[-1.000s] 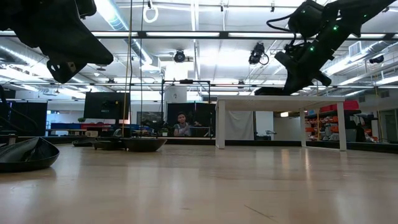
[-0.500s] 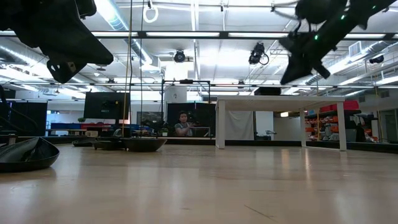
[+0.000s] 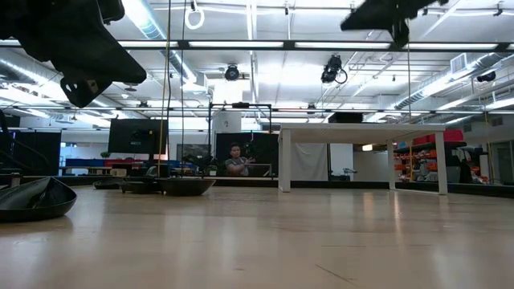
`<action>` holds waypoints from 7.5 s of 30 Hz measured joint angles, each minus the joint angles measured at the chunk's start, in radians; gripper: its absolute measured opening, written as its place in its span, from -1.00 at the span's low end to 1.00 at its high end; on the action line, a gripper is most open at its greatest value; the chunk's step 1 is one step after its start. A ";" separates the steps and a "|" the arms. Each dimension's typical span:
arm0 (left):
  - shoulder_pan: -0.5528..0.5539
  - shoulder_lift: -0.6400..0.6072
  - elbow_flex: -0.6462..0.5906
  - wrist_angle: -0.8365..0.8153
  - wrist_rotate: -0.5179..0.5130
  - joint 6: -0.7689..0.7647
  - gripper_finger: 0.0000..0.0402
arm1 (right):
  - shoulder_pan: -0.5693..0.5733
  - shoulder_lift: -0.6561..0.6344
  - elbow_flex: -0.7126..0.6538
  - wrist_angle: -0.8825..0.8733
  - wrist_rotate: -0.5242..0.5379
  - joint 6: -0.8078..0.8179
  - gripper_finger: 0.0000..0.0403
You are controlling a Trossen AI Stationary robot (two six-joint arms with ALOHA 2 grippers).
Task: Pick & Place Mini shaped plates
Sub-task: Stack the black drop shaped plate on the black drop shaped plate on the shelf
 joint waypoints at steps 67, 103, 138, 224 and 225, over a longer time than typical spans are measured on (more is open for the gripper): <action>0.027 0.127 0.000 -0.259 0.246 -0.656 -0.96 | 0.304 0.464 -0.001 0.371 0.070 -0.056 -0.97; -0.007 0.201 0.008 -0.179 0.340 -0.710 -0.57 | 0.304 0.464 -0.001 0.371 0.074 -0.044 -0.97; 0.680 0.297 0.625 -0.367 0.552 0.296 -0.98 | 0.362 0.388 -0.002 0.017 0.120 0.285 -0.99; 1.078 1.032 1.671 -0.754 0.651 0.653 -0.96 | 0.441 0.471 -0.001 0.080 0.201 0.300 -0.96; 1.078 1.038 1.672 -0.745 0.644 0.653 -0.97 | 0.441 0.471 -0.001 0.080 0.201 0.297 -0.96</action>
